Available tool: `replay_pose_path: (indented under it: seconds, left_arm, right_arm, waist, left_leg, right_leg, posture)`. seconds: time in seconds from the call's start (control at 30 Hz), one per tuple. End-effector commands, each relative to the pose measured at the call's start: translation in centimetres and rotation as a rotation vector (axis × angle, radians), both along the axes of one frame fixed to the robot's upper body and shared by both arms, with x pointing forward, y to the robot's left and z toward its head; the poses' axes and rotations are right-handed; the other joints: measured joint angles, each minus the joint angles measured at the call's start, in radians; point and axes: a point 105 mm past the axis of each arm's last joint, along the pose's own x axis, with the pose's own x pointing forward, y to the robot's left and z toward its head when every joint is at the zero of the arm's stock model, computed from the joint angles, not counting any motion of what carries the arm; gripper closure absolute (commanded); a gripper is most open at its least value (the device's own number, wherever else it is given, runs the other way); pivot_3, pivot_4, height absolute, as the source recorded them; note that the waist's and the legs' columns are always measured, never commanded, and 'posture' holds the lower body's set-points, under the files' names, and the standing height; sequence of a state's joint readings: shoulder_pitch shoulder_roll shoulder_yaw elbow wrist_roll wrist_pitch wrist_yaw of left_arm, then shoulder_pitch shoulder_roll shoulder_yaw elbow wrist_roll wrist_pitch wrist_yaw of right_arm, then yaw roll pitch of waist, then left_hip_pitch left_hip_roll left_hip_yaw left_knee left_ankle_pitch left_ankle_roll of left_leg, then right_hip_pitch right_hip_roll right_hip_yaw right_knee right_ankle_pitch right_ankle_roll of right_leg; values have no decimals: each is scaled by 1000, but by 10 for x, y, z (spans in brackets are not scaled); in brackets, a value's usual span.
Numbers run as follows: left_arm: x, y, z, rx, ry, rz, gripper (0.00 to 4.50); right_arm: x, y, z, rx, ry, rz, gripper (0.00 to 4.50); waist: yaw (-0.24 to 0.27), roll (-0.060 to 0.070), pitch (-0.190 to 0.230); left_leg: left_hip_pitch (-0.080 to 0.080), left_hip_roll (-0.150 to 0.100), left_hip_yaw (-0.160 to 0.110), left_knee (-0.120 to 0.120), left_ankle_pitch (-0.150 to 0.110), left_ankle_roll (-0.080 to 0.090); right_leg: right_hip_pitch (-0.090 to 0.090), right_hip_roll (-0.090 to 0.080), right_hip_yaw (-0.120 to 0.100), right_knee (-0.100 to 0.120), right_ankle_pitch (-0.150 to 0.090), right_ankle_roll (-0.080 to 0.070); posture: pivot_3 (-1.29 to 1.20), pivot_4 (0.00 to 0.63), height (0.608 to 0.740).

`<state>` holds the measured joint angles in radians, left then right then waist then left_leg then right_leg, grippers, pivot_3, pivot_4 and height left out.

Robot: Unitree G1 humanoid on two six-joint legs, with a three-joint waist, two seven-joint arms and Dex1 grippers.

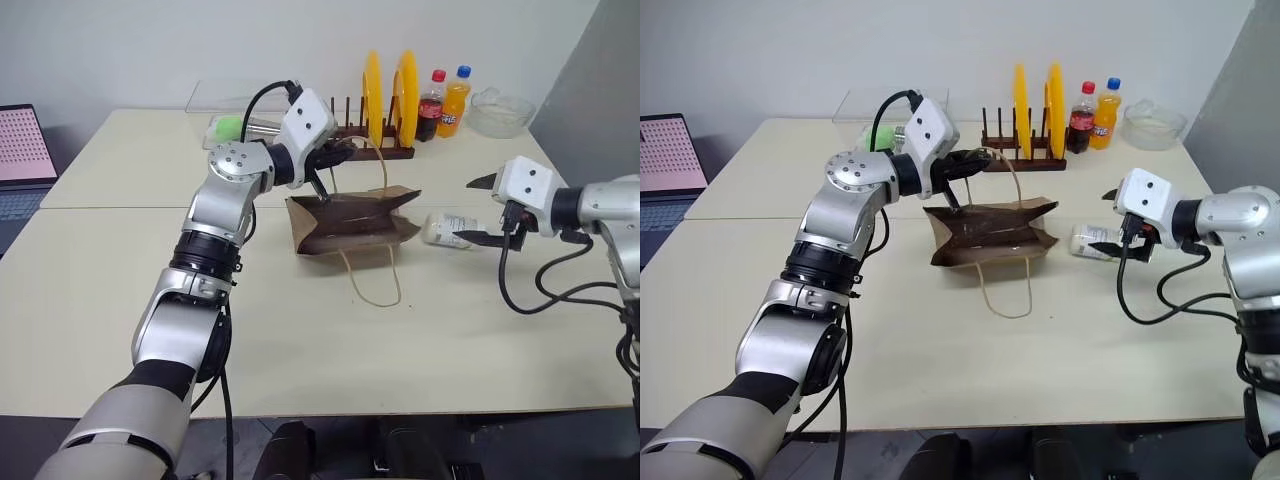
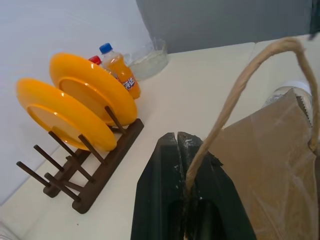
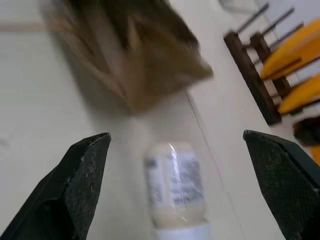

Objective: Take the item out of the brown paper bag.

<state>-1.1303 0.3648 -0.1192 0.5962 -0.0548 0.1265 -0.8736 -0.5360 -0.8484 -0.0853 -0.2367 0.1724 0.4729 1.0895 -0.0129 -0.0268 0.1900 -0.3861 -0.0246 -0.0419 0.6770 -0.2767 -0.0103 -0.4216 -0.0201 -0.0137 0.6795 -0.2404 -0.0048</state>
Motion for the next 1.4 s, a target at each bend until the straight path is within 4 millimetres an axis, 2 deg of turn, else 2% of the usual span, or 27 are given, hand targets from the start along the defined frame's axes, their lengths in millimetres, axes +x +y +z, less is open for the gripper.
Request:
replay_pose_path:
  seconds: [0.03,0.2,0.27,0.47,0.6,0.77,0.97,1.03,1.17,1.27,1.33,1.4]
  left_arm:
    - [6,1,24,-8,-65,22,3920]
    - [17,3,35,20,-104,51,2459]
    - [19,4,38,33,-121,54,1821]
    - [19,8,35,76,-148,42,35]
    - [16,25,29,118,-170,52,35]
    - [11,54,26,71,-147,124,35]
    - [-10,96,15,-235,-43,293,35]
    - [-27,106,0,-269,-39,355,35]
    - [-57,113,-36,-249,-1,470,35]
    - [-89,108,-70,-238,17,499,35]
    - [-105,105,-82,-243,-8,508,35]
    - [-113,104,-93,-259,13,527,35]
  right_arm:
    - [-34,22,8,202,-86,-35,0]
    - [-57,50,-21,399,-78,-157,0]
    - [-59,59,-23,468,-92,-198,0]
    - [-50,68,-20,518,-138,-239,0]
    - [-46,69,-19,521,-158,-229,0]
    - [-44,70,-21,517,-169,-217,0]
    - [-41,66,-22,546,-226,-258,0]
    - [-41,62,-21,569,-259,-296,0]
    - [-43,57,-26,631,-240,-346,0]
    - [-46,55,-34,656,-234,-367,0]
    - [-47,56,-39,668,-225,-370,0]
    - [-48,56,-45,694,-198,-379,0]
  waist:
    - [4,0,0]
    - [9,0,0]
    - [8,0,0]
    - [7,0,0]
    - [3,0,0]
    - [-2,0,0]
    - [-5,0,0]
    - [-6,0,0]
    - [-5,0,-1]
    - [-2,0,-1]
    - [3,0,-2]
    - [9,0,-2]
  left_leg:
    - [-1,0,-1,0,0,0]
    - [-1,-1,-1,0,0,0]
    - [-1,-1,0,1,0,0]
    - [0,-1,0,0,0,0]
    - [1,0,0,0,0,0]
    - [1,0,0,-1,0,0]
    - [1,0,-1,0,0,0]
    - [1,0,-2,-1,0,0]
    - [2,0,-3,-1,0,0]
    - [2,0,-3,-1,0,0]
    - [4,0,-2,-1,0,0]
    - [4,0,-2,-1,0,0]
  right_leg:
    - [0,0,-1,0,-1,2]
    - [0,0,0,0,-3,5]
    - [-1,0,0,0,-3,5]
    - [0,0,0,0,-3,5]
    - [0,1,0,0,-3,5]
    - [0,1,0,0,-3,5]
    - [0,1,0,0,-3,5]
    - [0,1,1,0,-3,4]
    - [0,1,1,0,0,0]
    - [1,1,1,-1,-1,2]
    - [2,0,2,-1,-2,3]
    - [2,1,2,-1,-3,4]
  posture:
    - [0,150,740]
    - [0,150,740]
    - [0,150,740]
    - [0,150,740]
    - [0,150,740]
    - [0,150,740]
    - [0,150,740]
    - [0,150,740]
    - [0,150,740]
    - [0,150,740]
    - [0,150,740]
    - [0,150,740]
